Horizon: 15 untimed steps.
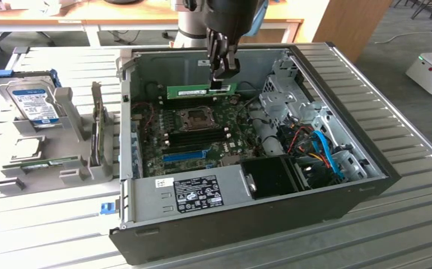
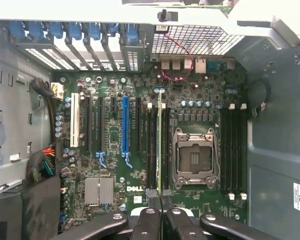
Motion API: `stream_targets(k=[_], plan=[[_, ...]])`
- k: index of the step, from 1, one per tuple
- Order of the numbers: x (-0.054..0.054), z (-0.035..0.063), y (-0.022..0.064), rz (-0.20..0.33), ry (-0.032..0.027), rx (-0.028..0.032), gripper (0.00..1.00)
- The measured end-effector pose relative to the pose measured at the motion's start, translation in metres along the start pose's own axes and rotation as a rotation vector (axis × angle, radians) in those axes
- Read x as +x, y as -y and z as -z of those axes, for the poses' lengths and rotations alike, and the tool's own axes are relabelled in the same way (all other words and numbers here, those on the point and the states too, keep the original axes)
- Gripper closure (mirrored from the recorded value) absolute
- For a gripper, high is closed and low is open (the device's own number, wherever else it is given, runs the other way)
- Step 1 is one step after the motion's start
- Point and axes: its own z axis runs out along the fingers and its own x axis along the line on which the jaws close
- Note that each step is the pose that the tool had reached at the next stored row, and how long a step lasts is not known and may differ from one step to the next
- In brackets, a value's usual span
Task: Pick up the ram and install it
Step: 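Insert the ram into the slot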
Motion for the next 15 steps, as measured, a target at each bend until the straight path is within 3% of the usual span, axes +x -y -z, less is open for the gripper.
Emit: stream_targets(k=[15], plan=[[0.001, -0.0270, 0.0012, 0.000, 0.0000, 0.0000, 0.88]])
